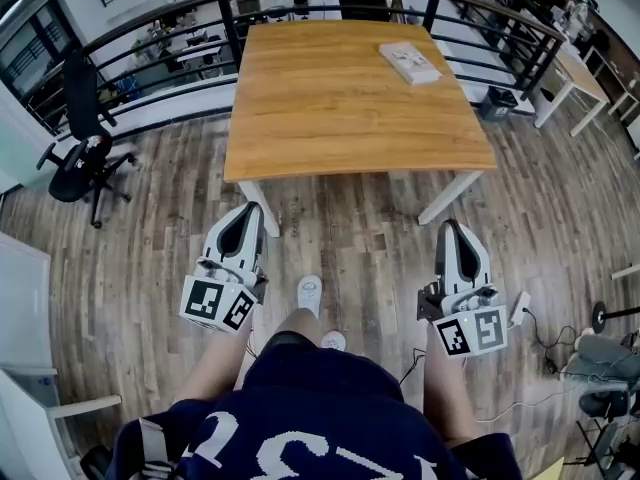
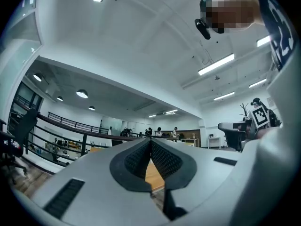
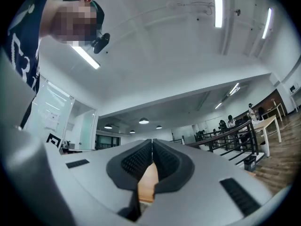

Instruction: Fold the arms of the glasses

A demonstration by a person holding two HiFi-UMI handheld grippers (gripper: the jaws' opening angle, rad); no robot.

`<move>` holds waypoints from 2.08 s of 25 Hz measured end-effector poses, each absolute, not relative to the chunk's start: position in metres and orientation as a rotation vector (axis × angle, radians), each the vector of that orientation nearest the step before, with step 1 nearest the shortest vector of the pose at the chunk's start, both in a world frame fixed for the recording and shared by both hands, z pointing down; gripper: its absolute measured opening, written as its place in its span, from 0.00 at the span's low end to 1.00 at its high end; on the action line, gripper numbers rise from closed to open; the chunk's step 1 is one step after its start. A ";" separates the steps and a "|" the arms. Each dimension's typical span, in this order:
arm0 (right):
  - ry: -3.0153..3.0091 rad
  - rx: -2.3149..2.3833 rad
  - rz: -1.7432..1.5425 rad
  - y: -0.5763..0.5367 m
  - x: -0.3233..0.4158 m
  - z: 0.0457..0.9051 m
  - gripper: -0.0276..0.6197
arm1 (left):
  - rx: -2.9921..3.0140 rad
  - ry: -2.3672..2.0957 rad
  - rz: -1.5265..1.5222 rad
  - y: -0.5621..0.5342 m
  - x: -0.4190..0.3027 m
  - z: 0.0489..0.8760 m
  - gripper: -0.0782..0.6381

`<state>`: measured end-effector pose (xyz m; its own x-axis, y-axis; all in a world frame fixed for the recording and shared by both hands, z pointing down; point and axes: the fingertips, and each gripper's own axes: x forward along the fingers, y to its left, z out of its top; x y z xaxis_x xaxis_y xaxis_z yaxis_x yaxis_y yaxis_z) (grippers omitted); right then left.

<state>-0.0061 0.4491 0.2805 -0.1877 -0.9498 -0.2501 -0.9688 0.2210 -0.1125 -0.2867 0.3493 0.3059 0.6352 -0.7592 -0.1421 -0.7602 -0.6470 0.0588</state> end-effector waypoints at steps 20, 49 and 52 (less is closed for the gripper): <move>2.284 -1.735 0.111 0.224 0.027 0.267 0.09 | -2.831 1.305 0.253 0.128 -0.230 0.303 0.13; 2.513 -1.469 0.075 -0.068 0.157 0.270 0.09 | -2.637 1.596 0.334 -0.119 -0.116 0.296 0.13; 2.526 -1.433 0.033 -0.088 0.177 0.275 0.09 | -2.606 1.639 0.326 -0.132 -0.100 0.296 0.13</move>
